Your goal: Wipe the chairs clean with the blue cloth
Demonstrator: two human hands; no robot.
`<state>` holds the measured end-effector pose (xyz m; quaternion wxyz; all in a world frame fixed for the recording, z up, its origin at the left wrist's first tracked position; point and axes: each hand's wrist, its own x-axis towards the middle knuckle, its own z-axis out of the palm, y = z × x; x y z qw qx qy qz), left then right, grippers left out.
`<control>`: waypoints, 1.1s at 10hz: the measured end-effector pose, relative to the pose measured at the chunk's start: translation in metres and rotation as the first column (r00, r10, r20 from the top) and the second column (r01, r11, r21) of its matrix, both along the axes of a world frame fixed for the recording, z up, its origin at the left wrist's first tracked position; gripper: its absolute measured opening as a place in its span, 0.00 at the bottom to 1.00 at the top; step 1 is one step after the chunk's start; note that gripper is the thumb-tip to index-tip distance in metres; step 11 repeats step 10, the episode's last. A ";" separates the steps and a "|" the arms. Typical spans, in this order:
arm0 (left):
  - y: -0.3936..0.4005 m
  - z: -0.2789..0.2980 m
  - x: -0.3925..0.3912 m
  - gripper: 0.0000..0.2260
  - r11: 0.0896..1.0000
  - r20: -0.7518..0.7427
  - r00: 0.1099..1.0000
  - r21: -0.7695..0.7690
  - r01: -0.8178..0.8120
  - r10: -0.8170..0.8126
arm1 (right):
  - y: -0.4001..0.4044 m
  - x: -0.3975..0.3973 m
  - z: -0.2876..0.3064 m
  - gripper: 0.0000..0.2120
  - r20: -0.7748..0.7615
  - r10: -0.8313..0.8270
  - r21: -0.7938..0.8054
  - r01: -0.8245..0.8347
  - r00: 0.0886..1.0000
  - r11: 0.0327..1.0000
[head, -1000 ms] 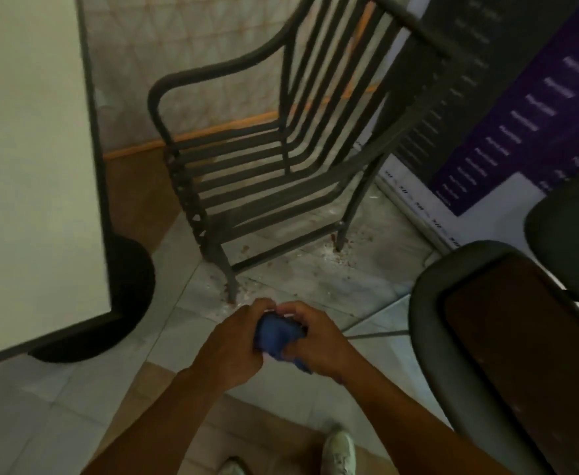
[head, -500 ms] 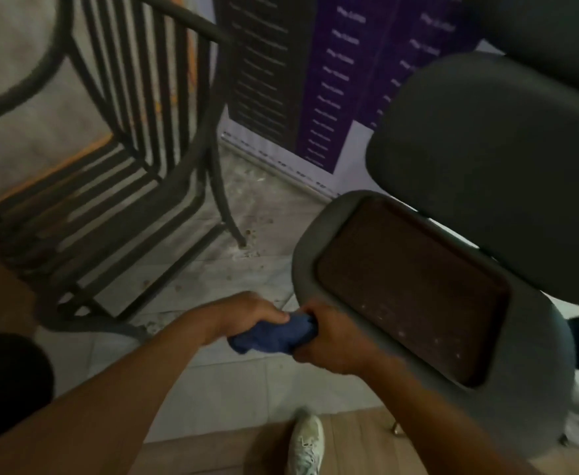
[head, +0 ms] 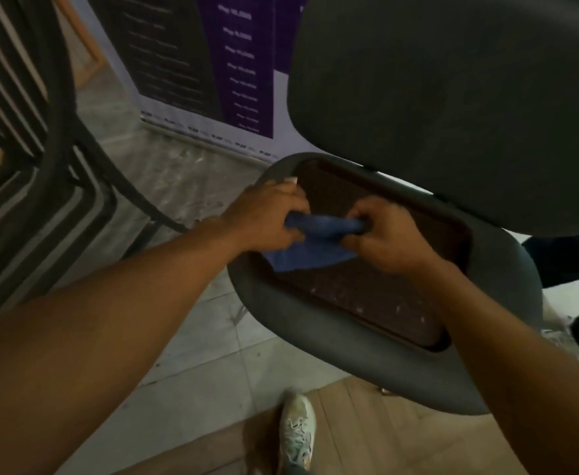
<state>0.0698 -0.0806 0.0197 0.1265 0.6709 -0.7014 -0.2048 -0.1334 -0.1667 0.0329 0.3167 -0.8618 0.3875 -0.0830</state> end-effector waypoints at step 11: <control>0.021 -0.080 -0.053 0.28 0.901 0.199 0.941 0.288 -0.325 0.275 | 0.040 0.024 -0.098 0.32 -0.476 0.202 -0.039 -0.249 0.856 0.968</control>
